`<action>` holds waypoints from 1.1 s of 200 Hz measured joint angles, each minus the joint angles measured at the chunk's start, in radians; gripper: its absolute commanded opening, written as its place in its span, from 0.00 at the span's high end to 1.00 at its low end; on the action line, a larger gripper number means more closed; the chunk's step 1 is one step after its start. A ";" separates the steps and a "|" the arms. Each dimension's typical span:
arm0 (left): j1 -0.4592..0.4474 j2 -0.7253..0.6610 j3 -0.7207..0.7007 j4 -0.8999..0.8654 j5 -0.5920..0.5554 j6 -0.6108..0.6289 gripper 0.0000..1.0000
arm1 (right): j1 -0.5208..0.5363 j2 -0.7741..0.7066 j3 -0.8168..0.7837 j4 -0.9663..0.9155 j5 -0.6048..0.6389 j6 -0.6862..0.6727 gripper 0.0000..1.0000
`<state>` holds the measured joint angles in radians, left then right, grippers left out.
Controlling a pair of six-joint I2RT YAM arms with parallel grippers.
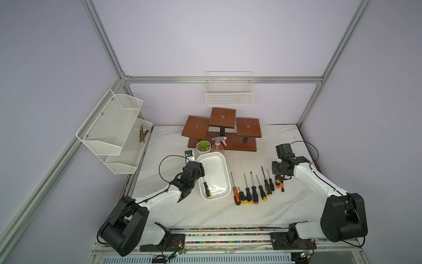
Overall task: Take out the screwdriver from the storage box
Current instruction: Place the screwdriver at the center of the board.
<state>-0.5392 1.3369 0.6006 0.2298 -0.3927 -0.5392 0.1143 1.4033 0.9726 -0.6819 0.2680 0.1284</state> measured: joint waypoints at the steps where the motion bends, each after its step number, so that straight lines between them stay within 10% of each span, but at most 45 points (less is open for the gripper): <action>1: 0.000 0.000 0.000 0.000 0.000 0.000 1.00 | -0.001 0.000 0.000 0.000 0.002 0.000 1.00; 220: 0.000 0.000 0.000 0.000 0.000 0.000 1.00 | -0.069 0.181 -0.014 0.040 0.162 -0.113 1.00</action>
<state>-0.5388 1.3369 0.6006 0.2298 -0.3923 -0.5392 0.0452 1.5841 0.9585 -0.6415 0.4301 0.0158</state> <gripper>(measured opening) 0.086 0.211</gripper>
